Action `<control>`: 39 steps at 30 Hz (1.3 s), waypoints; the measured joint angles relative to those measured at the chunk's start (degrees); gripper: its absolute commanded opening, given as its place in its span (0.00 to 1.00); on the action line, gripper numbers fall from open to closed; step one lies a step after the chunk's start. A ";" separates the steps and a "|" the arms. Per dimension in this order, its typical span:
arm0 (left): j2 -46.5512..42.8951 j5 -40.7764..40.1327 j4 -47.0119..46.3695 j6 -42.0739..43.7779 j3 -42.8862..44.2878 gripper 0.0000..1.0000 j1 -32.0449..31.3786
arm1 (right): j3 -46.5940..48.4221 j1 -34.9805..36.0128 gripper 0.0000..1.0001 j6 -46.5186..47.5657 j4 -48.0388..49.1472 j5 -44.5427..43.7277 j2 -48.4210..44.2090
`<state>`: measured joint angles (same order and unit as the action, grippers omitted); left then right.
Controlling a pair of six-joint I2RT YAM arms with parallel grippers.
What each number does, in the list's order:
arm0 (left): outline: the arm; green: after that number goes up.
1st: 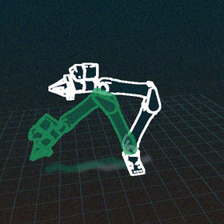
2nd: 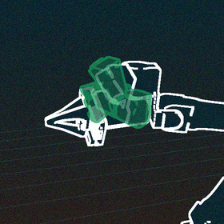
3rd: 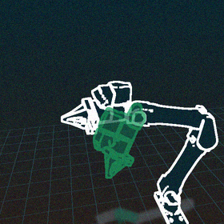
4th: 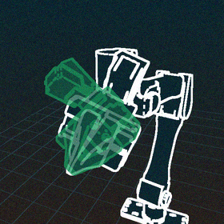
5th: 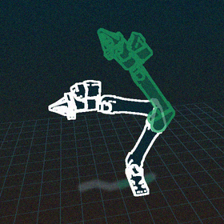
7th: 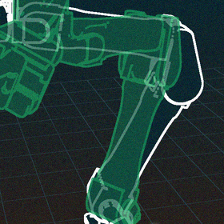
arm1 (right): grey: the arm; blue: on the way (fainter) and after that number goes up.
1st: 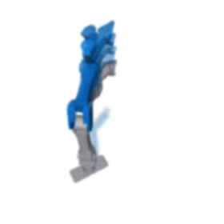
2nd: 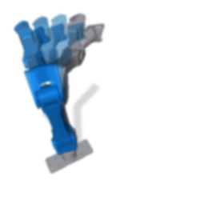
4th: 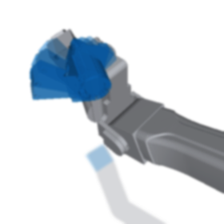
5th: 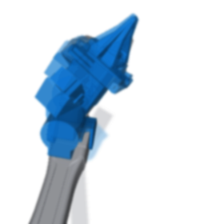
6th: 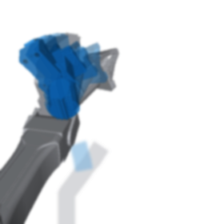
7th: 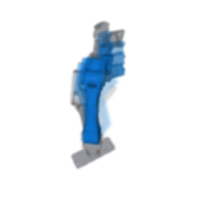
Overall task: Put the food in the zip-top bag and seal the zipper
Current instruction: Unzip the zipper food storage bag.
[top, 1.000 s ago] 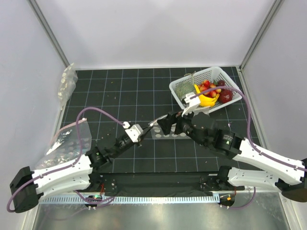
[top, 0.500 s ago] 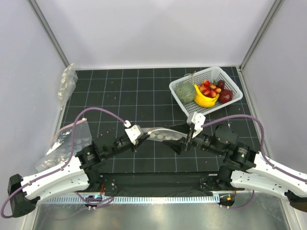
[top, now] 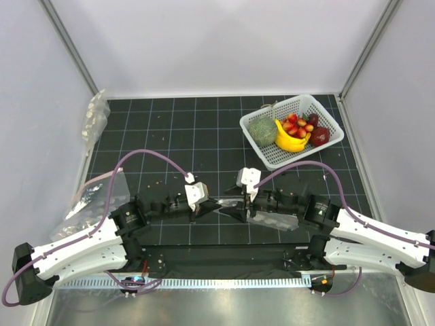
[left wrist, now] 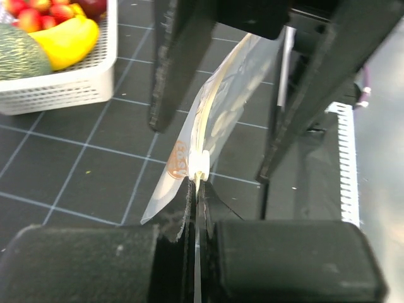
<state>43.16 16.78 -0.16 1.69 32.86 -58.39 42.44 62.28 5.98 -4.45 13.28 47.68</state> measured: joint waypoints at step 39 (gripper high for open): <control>-1.84 6.75 0.02 -1.79 0.02 0.00 0.02 | 0.52 0.00 0.09 1.18 -1.88 4.90 -0.07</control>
<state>41.32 23.53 -0.14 -0.10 32.88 -58.37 42.96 62.28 7.16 -6.33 18.17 47.62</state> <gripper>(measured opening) 0.019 0.168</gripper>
